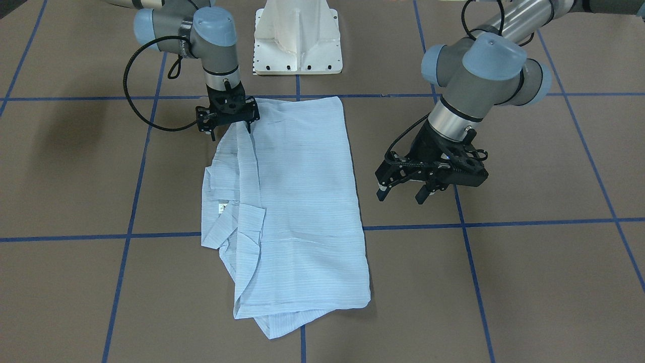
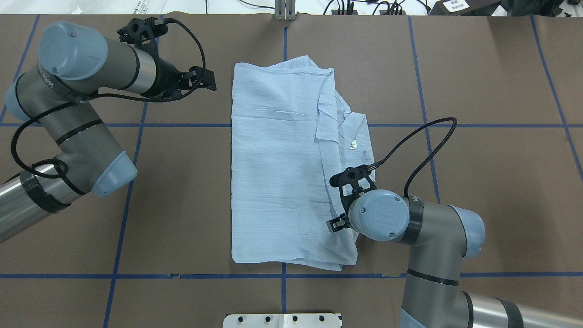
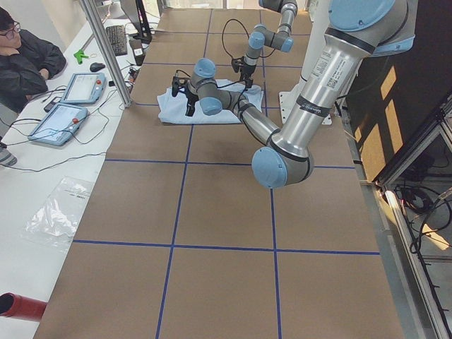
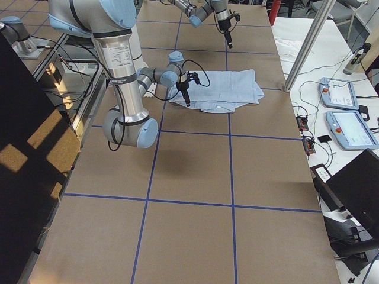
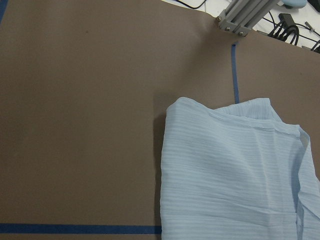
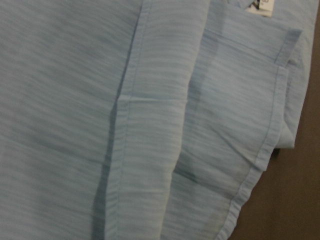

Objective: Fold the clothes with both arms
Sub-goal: 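Move the right gripper to the shirt's side edge while the left gripper withdraws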

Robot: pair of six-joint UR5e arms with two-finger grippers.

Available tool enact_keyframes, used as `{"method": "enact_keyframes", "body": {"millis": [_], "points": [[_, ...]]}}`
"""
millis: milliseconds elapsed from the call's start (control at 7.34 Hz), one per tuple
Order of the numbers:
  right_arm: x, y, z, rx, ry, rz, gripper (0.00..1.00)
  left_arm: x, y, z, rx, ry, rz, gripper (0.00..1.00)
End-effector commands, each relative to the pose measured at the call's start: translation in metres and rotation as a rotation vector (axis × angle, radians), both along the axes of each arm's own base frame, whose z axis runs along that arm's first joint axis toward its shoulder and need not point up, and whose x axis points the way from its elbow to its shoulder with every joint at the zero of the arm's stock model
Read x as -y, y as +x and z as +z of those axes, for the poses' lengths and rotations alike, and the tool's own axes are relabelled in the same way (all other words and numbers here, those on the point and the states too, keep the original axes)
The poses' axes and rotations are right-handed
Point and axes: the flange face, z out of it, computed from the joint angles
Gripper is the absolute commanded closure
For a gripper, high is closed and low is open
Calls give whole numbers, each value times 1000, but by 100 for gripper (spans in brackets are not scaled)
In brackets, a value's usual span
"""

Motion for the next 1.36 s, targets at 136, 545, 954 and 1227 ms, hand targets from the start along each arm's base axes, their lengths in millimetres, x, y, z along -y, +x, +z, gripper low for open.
{"method": "enact_keyframes", "body": {"millis": [136,545,954,1227], "points": [[37,38,41,-90,50,-29,0,-6,11,-8,-24,-23,3,0],[86,95,55,-79,20,-30,0,-11,15,-14,-41,-36,6,0],[94,110,9,17,32,-11,0,-28,34,-16,-36,-38,48,0],[83,121,-15,79,32,-34,0,-64,69,-19,-96,-176,70,0]]}}
